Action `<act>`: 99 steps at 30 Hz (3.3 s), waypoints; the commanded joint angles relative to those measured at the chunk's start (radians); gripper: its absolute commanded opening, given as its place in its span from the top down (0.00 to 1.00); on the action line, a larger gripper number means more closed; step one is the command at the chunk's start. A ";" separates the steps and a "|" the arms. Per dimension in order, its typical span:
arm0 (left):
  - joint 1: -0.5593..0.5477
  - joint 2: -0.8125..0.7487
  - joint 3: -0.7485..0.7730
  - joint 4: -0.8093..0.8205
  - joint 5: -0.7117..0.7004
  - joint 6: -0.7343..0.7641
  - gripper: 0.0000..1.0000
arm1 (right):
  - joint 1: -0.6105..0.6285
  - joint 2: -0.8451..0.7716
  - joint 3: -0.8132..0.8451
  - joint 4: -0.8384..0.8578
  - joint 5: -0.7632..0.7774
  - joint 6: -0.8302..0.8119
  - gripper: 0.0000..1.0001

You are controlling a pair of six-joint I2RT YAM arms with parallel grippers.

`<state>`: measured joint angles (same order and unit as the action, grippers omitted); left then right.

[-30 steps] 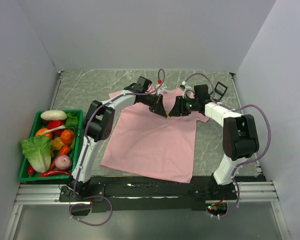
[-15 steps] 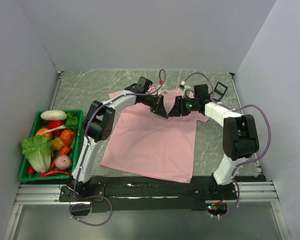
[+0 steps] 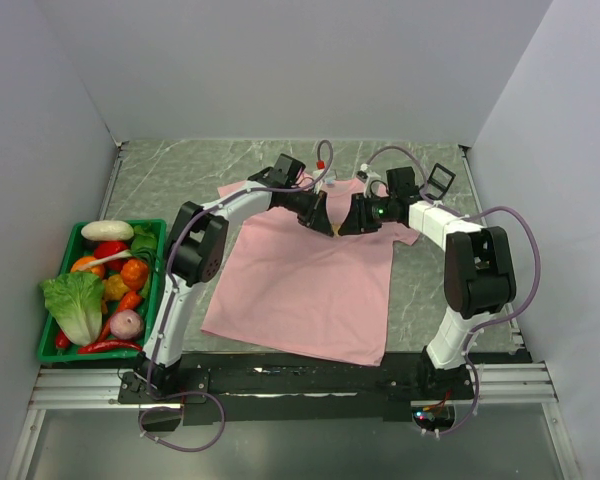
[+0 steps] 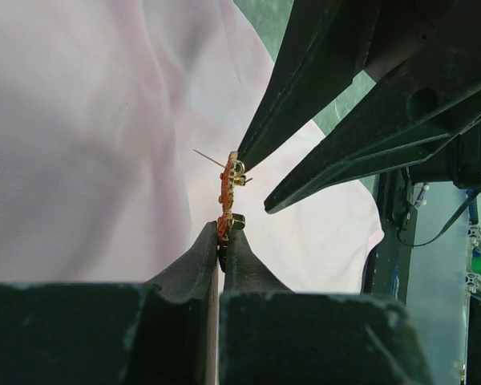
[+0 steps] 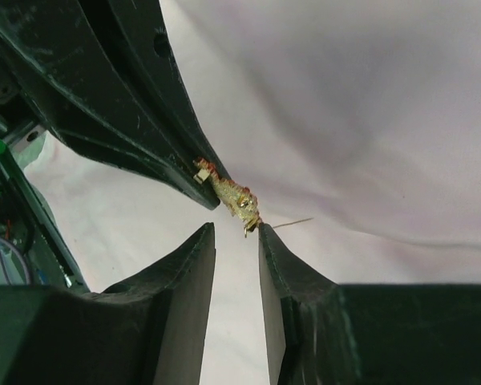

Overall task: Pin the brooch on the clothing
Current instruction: Adjust the brooch, then hold the flattened clothing at the center of the board.

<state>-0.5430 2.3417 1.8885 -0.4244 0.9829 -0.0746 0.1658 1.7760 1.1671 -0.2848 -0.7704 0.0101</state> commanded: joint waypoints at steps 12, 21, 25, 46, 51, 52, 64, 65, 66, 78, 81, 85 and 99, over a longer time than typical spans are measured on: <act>-0.009 -0.036 0.029 -0.024 0.109 0.064 0.99 | 0.003 -0.045 0.000 0.042 0.026 -0.018 0.48; -0.021 -0.041 0.027 -0.043 0.171 0.116 0.99 | 0.005 -0.038 0.012 0.075 -0.015 -0.025 0.37; -0.026 -0.042 0.027 -0.043 0.145 0.124 0.99 | 0.009 -0.013 0.026 0.055 -0.056 -0.035 0.38; 0.002 -0.079 -0.014 0.018 0.077 0.096 0.99 | 0.018 0.013 -0.020 -0.022 -0.116 -0.052 0.51; 0.002 -0.082 -0.020 0.013 0.033 0.107 0.99 | 0.018 0.008 -0.018 -0.051 -0.115 -0.056 0.52; 0.003 -0.084 -0.022 0.016 0.028 0.107 0.99 | 0.017 0.008 -0.018 -0.053 -0.112 -0.056 0.52; 0.002 -0.114 -0.060 0.052 -0.052 0.107 0.99 | 0.018 0.022 -0.007 -0.083 -0.128 -0.061 0.54; 0.002 -0.114 -0.066 0.055 -0.055 0.105 0.99 | 0.018 0.019 -0.009 -0.082 -0.130 -0.061 0.54; 0.002 -0.116 -0.069 0.067 -0.056 0.101 0.99 | 0.018 0.014 -0.010 -0.079 -0.133 -0.061 0.54; -0.021 -0.139 -0.101 0.070 -0.180 0.131 0.99 | 0.018 0.036 0.006 -0.086 -0.058 -0.041 0.62; -0.032 -0.143 -0.112 0.081 -0.219 0.134 0.99 | 0.018 0.051 0.020 -0.089 -0.029 -0.032 0.64; -0.041 -0.136 -0.114 0.116 -0.263 0.119 0.99 | 0.017 0.072 0.032 -0.076 0.013 -0.015 0.66; -0.048 0.010 0.063 0.118 -0.342 0.101 0.99 | -0.012 0.102 0.065 0.009 0.063 0.094 0.66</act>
<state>-0.5869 2.3009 1.8744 -0.3355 0.6373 0.0322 0.1753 1.9060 1.2266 -0.3367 -0.7273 0.0330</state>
